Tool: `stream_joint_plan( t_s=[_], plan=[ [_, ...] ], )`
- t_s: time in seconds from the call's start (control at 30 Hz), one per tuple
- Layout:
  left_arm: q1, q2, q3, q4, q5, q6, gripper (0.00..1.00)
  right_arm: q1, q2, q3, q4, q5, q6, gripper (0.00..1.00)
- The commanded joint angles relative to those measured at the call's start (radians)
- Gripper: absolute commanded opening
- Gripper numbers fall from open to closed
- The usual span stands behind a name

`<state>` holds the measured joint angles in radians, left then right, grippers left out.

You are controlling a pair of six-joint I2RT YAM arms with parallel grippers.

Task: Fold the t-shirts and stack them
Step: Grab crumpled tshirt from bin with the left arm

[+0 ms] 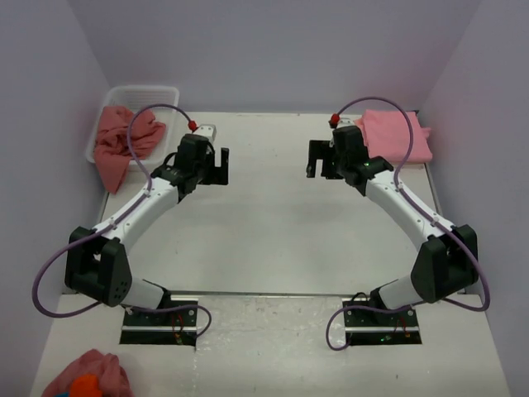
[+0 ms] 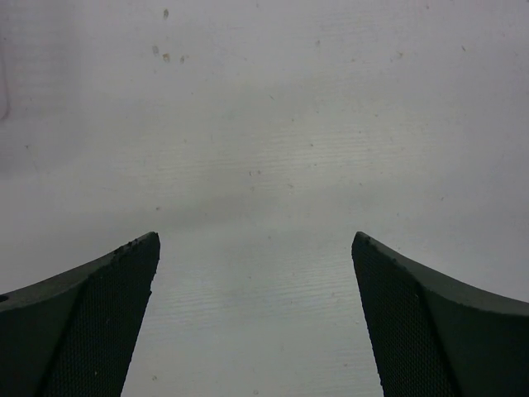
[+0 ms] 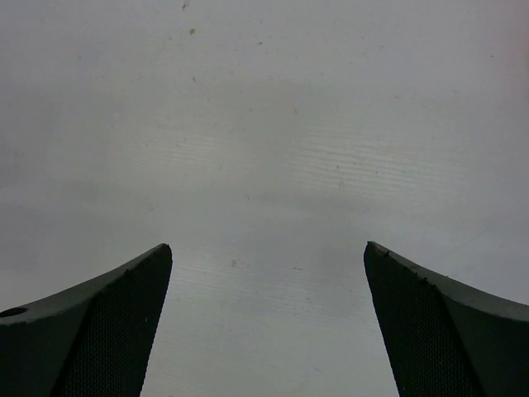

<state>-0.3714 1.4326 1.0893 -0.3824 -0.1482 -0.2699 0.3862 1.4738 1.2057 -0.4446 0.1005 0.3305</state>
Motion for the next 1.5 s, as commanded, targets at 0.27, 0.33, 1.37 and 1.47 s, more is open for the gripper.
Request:
stream_joint_plan(
  t_s=[0.27,0.33,1.37,1.47],
  plan=[
    [0.017,0.106,0.193,-0.125,-0.33,-0.043,1.0,0.014,-0.049,0.043,0.023,-0.025,0.008,0.99],
    [0.086,0.144,0.225,-0.171,-0.32,-0.066,1.0,0.017,-0.055,0.046,0.02,-0.022,0.007,0.99],
    [0.583,0.531,0.629,-0.217,-0.467,-0.17,0.94,0.091,-0.02,0.19,-0.077,-0.094,0.005,0.99],
    [0.597,0.543,0.633,-0.21,-0.444,-0.164,0.94,0.102,-0.007,0.192,-0.075,-0.094,0.01,0.99]
  ],
)
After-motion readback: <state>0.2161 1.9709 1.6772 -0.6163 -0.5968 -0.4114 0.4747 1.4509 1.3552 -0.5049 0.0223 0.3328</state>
